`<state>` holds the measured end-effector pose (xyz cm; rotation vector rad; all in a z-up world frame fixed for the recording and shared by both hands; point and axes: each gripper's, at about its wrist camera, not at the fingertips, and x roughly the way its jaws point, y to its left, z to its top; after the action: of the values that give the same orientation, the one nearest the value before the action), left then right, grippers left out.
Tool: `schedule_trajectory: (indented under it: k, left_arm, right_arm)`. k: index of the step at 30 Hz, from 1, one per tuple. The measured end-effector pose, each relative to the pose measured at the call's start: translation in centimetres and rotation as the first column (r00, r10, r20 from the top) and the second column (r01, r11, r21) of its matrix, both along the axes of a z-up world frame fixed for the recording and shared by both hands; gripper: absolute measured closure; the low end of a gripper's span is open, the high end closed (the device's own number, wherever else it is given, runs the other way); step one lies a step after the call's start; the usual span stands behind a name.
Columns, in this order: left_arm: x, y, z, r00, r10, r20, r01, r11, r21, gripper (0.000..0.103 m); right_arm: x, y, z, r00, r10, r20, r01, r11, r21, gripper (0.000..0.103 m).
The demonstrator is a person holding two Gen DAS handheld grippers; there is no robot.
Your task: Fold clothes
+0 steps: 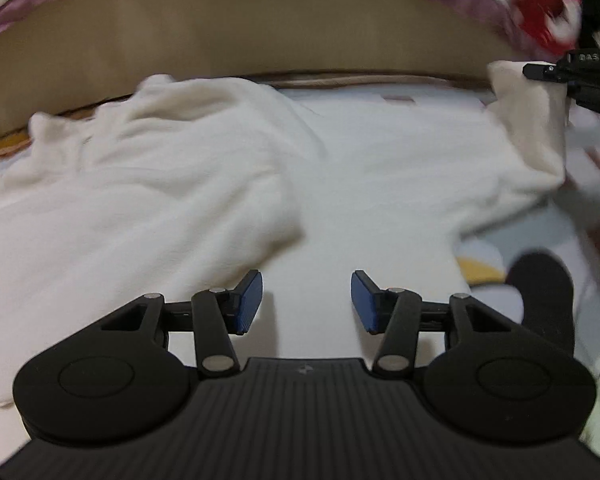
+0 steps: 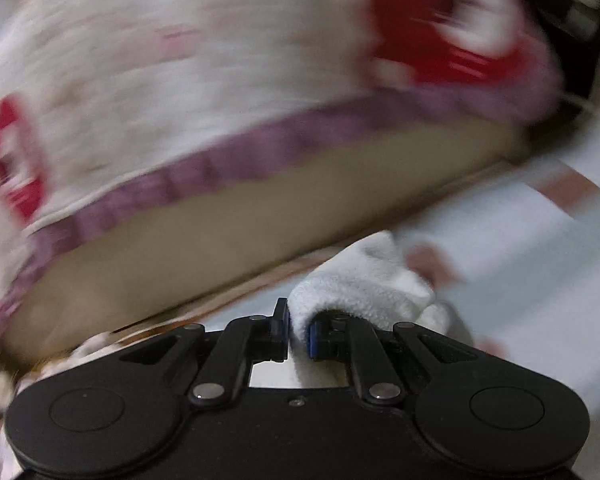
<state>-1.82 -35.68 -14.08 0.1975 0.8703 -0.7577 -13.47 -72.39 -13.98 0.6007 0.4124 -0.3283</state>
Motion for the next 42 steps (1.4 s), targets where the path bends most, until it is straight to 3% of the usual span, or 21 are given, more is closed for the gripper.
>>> schedule_trajectory:
  k: [3,7,10,12,14,16,19,20,23,24,26,28,32,34,37,39,40,41,42]
  left_arm:
    - [1.5,3.1,1.7,0.994,0.105,-0.021,-0.106,0.99,-0.096,0.054]
    - [3.0,7.9,3.2,0.971,0.235,0.048,-0.228,0.965,-0.127,0.054]
    - [4.9,13.0,3.4,0.926,0.377,0.029,-0.367,0.915,-0.169,0.052]
    - [6.4,16.5,3.1,0.881,0.473,-0.004,-0.466,0.866,-0.181,0.052]
    - [7.3,19.4,2.5,0.847,0.531,-0.02,-0.526,0.834,-0.168,0.052]
    - [7.6,21.2,2.0,0.843,0.538,-0.018,-0.536,0.834,-0.13,0.052]
    - [7.0,22.0,1.6,0.867,0.498,-0.003,-0.495,0.862,-0.105,0.052]
    - [6.8,22.2,1.4,0.876,0.483,0.001,-0.48,0.872,-0.098,0.051]
    - [5.7,22.2,1.2,0.906,0.424,0.002,-0.421,0.899,-0.122,0.05]
    - [5.2,22.0,1.2,0.916,0.401,0.0,-0.397,0.907,-0.139,0.05]
    - [4.3,21.0,1.3,0.937,0.348,0.013,-0.342,0.926,-0.161,0.05]
    - [3.7,19.2,1.7,0.957,0.286,0.048,-0.275,0.948,-0.162,0.049]
    - [2.8,15.0,1.8,0.986,0.133,0.104,-0.118,0.983,-0.141,0.032]
    - [2.8,12.7,0.7,0.991,0.055,0.122,-0.049,0.998,-0.05,0.03]
    - [3.3,10.1,-1.6,0.982,0.03,0.185,-0.051,0.993,0.11,0.027]
    - [4.2,9.7,-2.6,0.979,0.064,0.195,-0.09,0.988,0.126,0.027]
    - [4.5,9.9,-2.7,0.979,0.075,0.191,-0.096,0.99,0.1,0.035]
    - [4.7,10.3,-2.5,0.979,0.081,0.189,-0.097,0.992,0.076,0.066]
    - [4.6,10.9,-1.7,0.97,0.096,0.222,-0.11,0.992,0.055,0.088]
  right_arm:
    - [3.4,5.4,2.9,0.99,0.123,0.072,-0.121,0.992,-0.026,0.091]
    - [7.4,15.0,6.6,0.92,0.36,0.155,-0.346,0.931,-0.115,0.092]
    - [9.8,22.0,7.9,0.834,0.519,0.185,-0.501,0.854,-0.139,0.092]
    - [10.9,26.1,7.7,0.788,0.591,0.173,-0.57,0.807,-0.158,0.092]
    - [11.8,29.3,6.1,0.762,0.633,0.138,-0.615,0.773,-0.155,0.092]
    - [12.8,32.1,4.1,0.748,0.658,0.089,-0.642,0.751,-0.152,0.092]
    - [14.4,35.6,-0.4,0.702,0.701,-0.124,-0.712,0.684,-0.16,0.087]
    - [15.0,36.3,-2.0,0.668,0.715,-0.206,-0.743,0.657,-0.129,0.08]
    - [13.5,34.8,-3.9,0.627,0.732,-0.268,-0.756,0.654,0.018,0.074]
    - [12.2,34.1,-3.6,0.629,0.733,-0.257,-0.753,0.657,0.032,0.07]
    - [8.9,32.3,-2.2,0.644,0.732,-0.221,-0.748,0.663,0.017,0.045]
    - [5.8,30.5,-0.9,0.659,0.724,-0.203,-0.745,0.666,-0.037,0.045]
    - [2.4,27.0,-0.3,0.763,0.554,-0.334,-0.638,0.728,-0.251,0.044]
    - [1.7,26.2,-1.1,0.772,0.489,-0.405,-0.62,0.721,-0.309,0.045]
    - [1.6,25.5,-2.3,0.78,0.424,-0.46,-0.598,0.722,-0.349,0.045]
    - [1.9,25.3,-3.1,0.789,0.391,-0.474,-0.58,0.73,-0.361,0.045]
    - [2.0,25.2,-3.4,0.792,0.375,-0.482,-0.571,0.735,-0.367,0.045]
    - [2.3,25.2,-3.9,0.797,0.357,-0.487,-0.561,0.736,-0.379,0.045]
    - [2.7,25.2,-4.3,0.803,0.339,-0.491,-0.551,0.736,-0.394,0.045]
